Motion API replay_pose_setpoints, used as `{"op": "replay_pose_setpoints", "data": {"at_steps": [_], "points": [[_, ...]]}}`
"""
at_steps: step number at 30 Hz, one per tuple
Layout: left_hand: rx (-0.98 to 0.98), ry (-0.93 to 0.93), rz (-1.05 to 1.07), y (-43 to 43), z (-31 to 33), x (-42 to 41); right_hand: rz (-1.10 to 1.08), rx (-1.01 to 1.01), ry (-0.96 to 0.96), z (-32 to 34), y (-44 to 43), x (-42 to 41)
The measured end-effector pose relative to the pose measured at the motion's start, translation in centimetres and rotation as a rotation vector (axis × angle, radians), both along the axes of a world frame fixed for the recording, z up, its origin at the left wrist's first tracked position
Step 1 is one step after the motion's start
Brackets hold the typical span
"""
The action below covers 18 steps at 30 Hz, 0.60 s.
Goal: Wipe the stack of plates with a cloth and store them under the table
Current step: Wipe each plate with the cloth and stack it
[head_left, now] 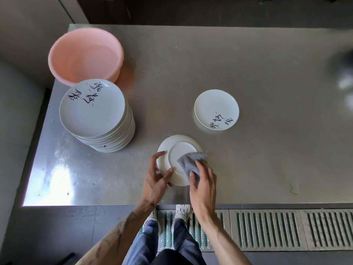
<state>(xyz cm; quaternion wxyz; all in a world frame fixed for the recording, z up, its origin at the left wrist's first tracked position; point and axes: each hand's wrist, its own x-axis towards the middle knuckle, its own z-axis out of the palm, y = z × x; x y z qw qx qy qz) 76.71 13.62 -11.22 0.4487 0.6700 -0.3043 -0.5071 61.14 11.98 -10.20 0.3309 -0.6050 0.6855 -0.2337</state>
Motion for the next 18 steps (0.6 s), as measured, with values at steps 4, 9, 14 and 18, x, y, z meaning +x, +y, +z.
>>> {"op": "replay_pose_setpoints", "data": {"at_steps": [4,9,14,18], "points": [[0.049,0.014,-0.008,0.6,-0.4,0.7,0.147,0.012,0.024,-0.3,-3.5,-1.3],[0.042,-0.031,0.042,0.2,-0.4,1.1,0.079,0.021,0.018,-0.1,-1.0,0.3],[0.045,0.018,-0.086,0.7,-0.2,1.3,0.095,-0.001,0.0,0.0,-1.5,-0.8],[0.02,-0.06,-0.088,-0.1,0.1,1.7,0.106,0.044,0.023,0.4,-2.9,-1.2]]}}
